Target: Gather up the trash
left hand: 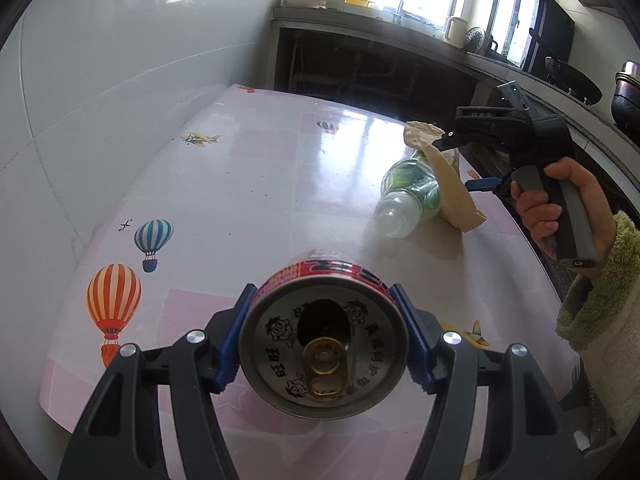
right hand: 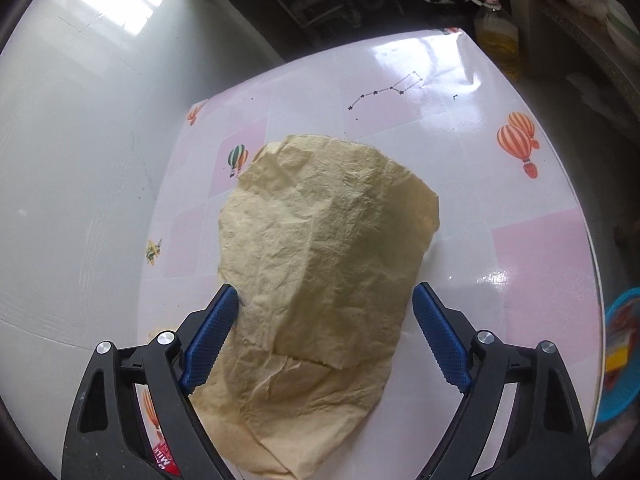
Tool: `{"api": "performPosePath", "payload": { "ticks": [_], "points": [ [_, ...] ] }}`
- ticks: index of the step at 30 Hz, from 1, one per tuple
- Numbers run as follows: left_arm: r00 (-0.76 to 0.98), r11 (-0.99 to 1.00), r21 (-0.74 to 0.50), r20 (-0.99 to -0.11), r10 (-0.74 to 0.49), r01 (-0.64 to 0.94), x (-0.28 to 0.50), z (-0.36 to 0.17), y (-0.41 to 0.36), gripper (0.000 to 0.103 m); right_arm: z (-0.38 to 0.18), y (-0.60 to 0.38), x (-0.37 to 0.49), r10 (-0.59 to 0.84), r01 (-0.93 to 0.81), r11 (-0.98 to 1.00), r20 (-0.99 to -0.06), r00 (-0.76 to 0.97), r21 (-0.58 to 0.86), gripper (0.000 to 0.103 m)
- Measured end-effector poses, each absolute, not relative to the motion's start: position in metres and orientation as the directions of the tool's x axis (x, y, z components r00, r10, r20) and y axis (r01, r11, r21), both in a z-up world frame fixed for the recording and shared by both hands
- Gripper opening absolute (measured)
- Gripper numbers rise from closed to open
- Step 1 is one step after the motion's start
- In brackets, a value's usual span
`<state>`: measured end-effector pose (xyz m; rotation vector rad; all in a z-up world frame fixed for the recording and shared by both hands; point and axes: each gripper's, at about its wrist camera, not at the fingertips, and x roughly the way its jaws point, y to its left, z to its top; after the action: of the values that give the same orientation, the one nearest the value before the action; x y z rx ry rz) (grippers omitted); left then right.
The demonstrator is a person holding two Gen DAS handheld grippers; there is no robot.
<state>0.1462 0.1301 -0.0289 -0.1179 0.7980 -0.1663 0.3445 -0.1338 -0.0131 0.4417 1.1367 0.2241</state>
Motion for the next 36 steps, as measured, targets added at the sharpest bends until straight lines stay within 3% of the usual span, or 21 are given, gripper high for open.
{"api": "performPosePath", "payload": {
  "ticks": [2, 7, 16, 18, 29, 36],
  "points": [
    [0.688, 0.98, -0.165, -0.699, -0.194, 0.109, 0.145, -0.029, 0.129, 0.064, -0.015, -0.134, 0.345, 0.413, 0.048, 0.88, -0.812, 0.414, 0.472, 0.078],
    [0.68, 0.972, -0.208, -0.697, -0.226, 0.11, 0.147, -0.031, 0.134, 0.064, -0.011, -0.139, 0.335, 0.441, 0.047, 0.86, -0.786, 0.434, 0.509, 0.059],
    [0.68, 0.97, -0.219, -0.696, -0.233, 0.108, 0.149, -0.033, 0.139, 0.064, -0.005, -0.162, 0.313, 0.504, 0.096, 0.79, -0.731, 0.46, 0.605, 0.013],
    [0.68, 0.969, -0.222, -0.695, -0.234, 0.107, 0.15, -0.033, 0.141, 0.064, -0.003, -0.169, 0.31, 0.515, 0.101, 0.777, -0.719, 0.466, 0.621, 0.006],
    [0.68, 0.97, -0.216, -0.696, -0.231, 0.109, 0.15, -0.035, 0.139, 0.064, 0.027, -0.216, 0.247, 0.519, 0.066, 0.744, -0.638, 0.569, 0.665, 0.001],
    [0.659, 0.972, -0.21, -0.718, -0.225, 0.104, 0.153, -0.041, 0.138, 0.064, 0.03, -0.209, 0.195, 0.443, -0.015, 0.84, -0.67, 0.595, 0.543, 0.001]
  ]
}}
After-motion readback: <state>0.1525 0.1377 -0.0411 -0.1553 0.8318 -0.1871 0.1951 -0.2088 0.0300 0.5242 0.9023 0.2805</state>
